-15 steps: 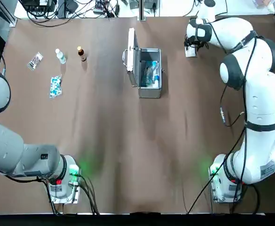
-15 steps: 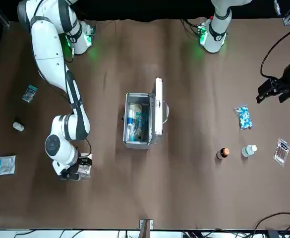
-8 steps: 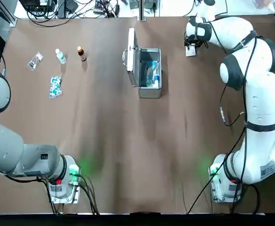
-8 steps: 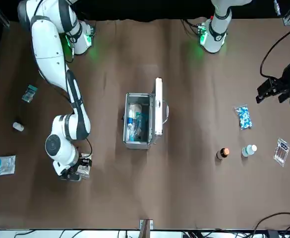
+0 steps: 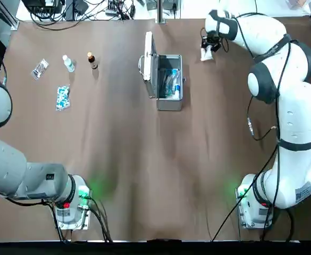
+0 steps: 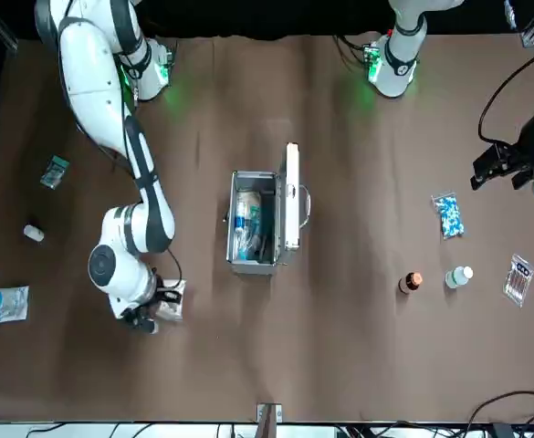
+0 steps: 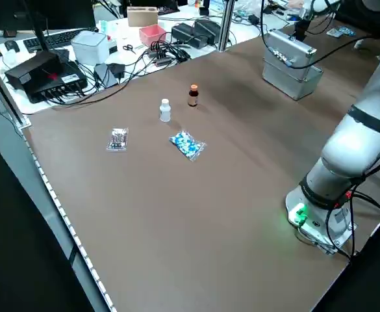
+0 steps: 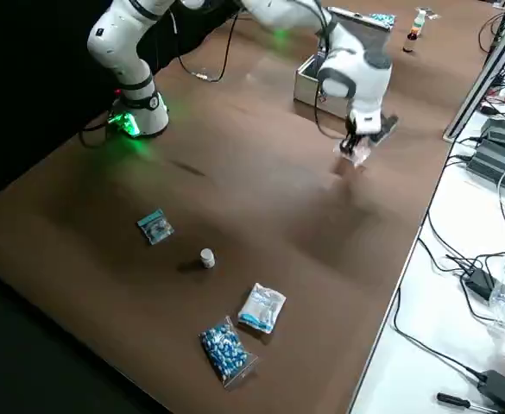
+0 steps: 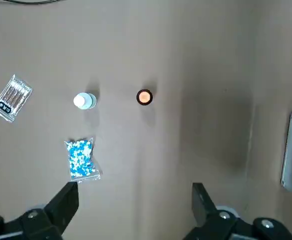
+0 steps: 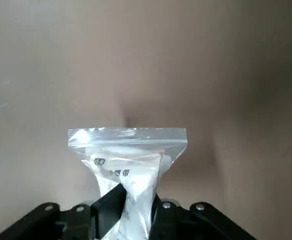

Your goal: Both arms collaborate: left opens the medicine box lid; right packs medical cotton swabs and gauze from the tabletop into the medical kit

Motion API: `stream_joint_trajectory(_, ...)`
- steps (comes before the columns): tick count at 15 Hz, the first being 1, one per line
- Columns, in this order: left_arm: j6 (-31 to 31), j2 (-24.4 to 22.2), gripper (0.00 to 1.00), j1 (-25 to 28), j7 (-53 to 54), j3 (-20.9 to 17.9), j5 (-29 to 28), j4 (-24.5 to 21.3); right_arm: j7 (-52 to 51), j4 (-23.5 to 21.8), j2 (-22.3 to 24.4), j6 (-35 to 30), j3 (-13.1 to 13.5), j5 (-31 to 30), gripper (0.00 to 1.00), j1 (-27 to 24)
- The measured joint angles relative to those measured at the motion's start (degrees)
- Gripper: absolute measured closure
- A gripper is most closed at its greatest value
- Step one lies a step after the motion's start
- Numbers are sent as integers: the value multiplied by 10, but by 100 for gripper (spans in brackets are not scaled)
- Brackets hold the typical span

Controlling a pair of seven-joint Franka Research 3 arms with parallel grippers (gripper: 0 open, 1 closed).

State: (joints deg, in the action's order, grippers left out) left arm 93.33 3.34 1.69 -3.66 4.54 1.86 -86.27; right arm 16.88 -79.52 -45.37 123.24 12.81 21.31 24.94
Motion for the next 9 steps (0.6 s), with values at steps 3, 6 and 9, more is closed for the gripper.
stream_joint_trajectory(3,0,0,0,0,0,0,0,0,66,26,48,-91,-2,11,80,41)
stream_joint_trajectory(6,0,0,0,0,0,0,0,0,110,27,82,-122,-5,48,80,96)
stream_joint_trajectory(9,0,0,0,0,0,0,0,0,135,22,81,-122,-6,63,80,152)
